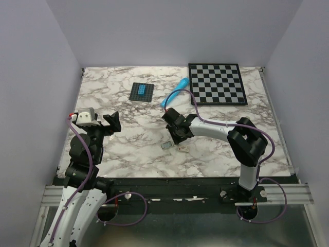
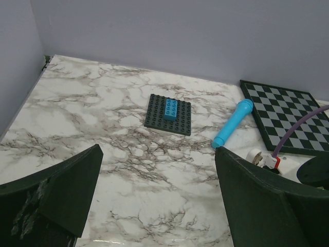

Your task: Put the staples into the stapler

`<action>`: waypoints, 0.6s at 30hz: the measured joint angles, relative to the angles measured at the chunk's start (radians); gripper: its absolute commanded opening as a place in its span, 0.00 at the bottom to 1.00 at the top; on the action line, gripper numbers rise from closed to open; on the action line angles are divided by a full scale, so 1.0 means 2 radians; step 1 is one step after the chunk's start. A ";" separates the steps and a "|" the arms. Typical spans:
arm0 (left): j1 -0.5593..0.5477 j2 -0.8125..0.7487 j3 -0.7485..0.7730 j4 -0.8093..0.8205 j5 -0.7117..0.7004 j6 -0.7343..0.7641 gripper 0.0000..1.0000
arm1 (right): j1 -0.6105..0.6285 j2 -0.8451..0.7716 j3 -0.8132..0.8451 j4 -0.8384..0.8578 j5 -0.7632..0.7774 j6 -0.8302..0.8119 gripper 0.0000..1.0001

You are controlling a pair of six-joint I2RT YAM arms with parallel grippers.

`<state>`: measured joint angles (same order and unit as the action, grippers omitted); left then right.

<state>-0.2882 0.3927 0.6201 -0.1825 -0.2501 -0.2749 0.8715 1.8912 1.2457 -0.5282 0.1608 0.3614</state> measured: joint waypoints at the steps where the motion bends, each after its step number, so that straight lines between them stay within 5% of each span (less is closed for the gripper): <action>1: 0.000 0.000 0.000 0.000 0.000 0.000 0.99 | 0.000 0.000 0.000 -0.001 0.000 -0.001 0.28; 18: 0.000 0.007 -0.002 0.006 0.039 -0.027 0.99 | 0.000 -0.047 -0.027 0.017 -0.007 -0.028 0.23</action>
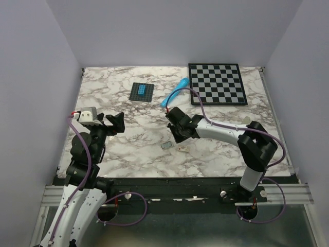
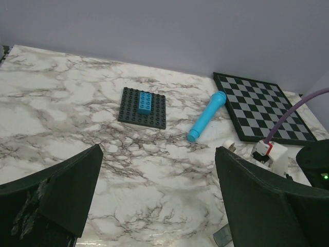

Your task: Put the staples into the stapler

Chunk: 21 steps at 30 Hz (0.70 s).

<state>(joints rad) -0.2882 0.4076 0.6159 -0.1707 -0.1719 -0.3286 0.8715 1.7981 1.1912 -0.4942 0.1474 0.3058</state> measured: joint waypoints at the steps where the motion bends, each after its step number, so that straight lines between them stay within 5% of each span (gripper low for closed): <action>1: 0.000 0.001 -0.002 0.003 0.008 -0.006 0.99 | 0.000 -0.008 -0.004 0.006 0.000 -0.002 0.23; 9: 0.000 0.033 -0.015 0.036 0.087 -0.078 0.98 | 0.000 -0.076 -0.055 0.088 -0.004 -0.019 0.23; 21: -0.003 0.146 -0.050 0.147 0.216 -0.288 0.94 | 0.000 -0.184 -0.162 0.282 -0.031 -0.080 0.23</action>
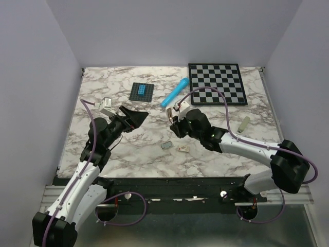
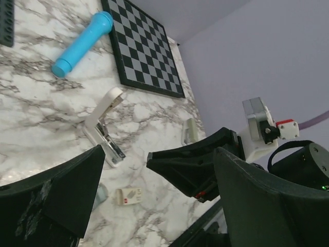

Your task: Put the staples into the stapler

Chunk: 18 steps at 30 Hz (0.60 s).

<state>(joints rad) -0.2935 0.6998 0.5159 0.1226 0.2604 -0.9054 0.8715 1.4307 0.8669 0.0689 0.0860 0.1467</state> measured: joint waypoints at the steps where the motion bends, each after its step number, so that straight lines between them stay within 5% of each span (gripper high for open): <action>1: -0.002 0.010 -0.002 0.012 0.006 -0.018 0.93 | 0.000 -0.009 -0.009 0.017 -0.003 -0.005 0.23; 18: -0.134 0.163 -0.005 0.195 -0.006 -0.241 0.78 | 0.000 -0.123 -0.120 0.232 -0.048 -0.036 0.24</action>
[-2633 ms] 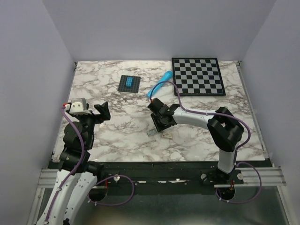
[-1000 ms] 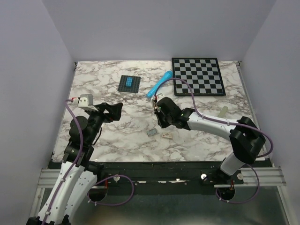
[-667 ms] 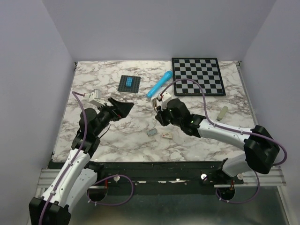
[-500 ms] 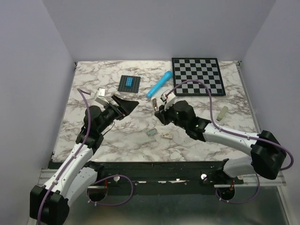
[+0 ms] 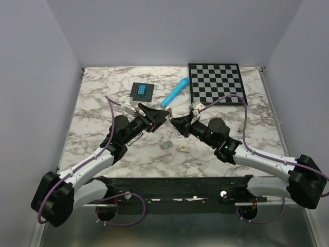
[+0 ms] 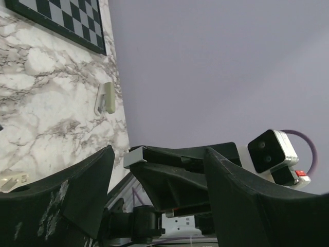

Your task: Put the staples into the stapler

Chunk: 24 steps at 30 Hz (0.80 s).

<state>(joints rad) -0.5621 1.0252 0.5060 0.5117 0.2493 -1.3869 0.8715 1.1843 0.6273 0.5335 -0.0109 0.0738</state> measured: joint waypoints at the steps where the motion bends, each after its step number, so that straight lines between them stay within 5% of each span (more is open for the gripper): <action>1: -0.002 0.007 -0.001 0.016 -0.003 -0.014 0.77 | 0.000 -0.004 -0.002 0.006 -0.001 0.000 0.24; 24: -0.046 0.087 -0.012 0.145 -0.011 -0.130 0.64 | 0.000 -0.027 -0.019 0.050 -0.009 0.000 0.24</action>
<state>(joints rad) -0.6533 1.1984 0.4816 0.8024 0.2279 -1.6474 0.8715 1.1301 0.5892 0.6338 -0.0292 0.0742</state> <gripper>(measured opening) 0.659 0.241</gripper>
